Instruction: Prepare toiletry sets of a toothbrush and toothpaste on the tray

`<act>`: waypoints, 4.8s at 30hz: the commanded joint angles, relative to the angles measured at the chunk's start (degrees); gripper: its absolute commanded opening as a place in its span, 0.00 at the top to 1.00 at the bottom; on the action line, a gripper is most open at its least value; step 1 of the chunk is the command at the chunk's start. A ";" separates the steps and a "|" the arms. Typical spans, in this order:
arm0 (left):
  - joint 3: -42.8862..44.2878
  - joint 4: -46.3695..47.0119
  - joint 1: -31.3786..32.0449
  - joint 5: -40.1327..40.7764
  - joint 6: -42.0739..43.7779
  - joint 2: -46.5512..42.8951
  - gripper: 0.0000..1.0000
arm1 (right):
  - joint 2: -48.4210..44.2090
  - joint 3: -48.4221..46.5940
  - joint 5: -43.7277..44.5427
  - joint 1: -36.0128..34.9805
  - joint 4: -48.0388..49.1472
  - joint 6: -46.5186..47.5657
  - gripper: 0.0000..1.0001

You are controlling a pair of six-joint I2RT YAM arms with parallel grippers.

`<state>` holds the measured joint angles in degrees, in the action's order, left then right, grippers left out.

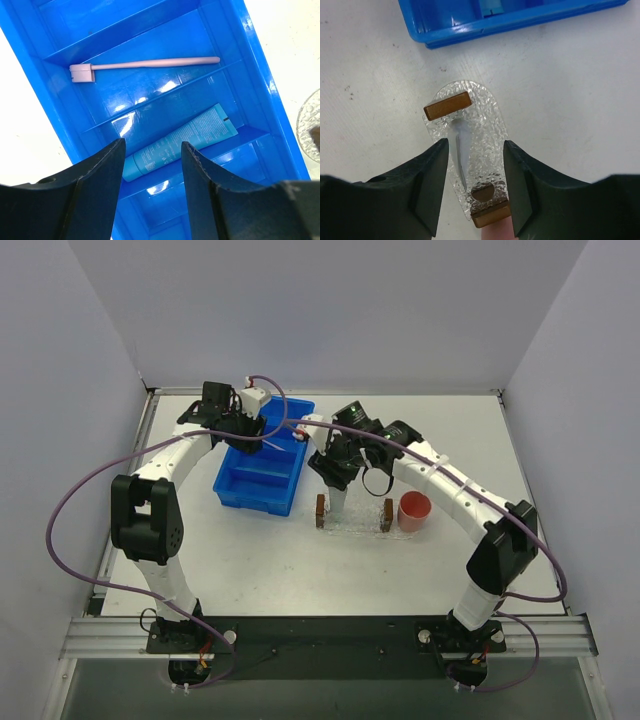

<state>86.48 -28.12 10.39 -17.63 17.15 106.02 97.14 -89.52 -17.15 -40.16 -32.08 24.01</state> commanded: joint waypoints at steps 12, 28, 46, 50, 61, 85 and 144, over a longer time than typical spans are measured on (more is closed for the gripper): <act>4.31 -8.17 0.06 -6.37 16.33 -0.20 0.41 | -0.20 -11.20 2.91 1.22 0.17 -0.98 0.53; 16.17 -24.52 0.24 -6.81 37.60 11.74 0.42 | 3.67 -13.84 -2.71 7.90 1.40 -4.32 0.55; 26.98 -39.63 -0.20 -9.97 59.92 21.95 0.43 | 4.11 -12.88 -3.33 8.96 1.66 -5.38 0.56; 31.29 -45.00 -0.37 -11.11 66.77 25.02 0.43 | 4.11 -12.44 -3.59 8.87 1.66 -5.46 0.56; 46.24 -61.71 -0.81 -11.64 79.61 34.08 0.42 | 4.28 -10.86 -4.56 8.96 1.84 -6.08 0.57; 37.36 -58.98 0.15 -6.72 82.70 32.41 0.42 | 4.99 -10.50 -4.91 8.35 2.10 -6.43 0.57; 10.74 -2.49 -5.65 -28.53 18.29 -6.51 0.89 | 3.58 -23.68 -11.76 11.25 -4.84 -17.58 0.50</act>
<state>100.27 -47.92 3.31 -45.69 49.47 107.07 101.89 -110.15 -24.16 -29.58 -35.03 11.86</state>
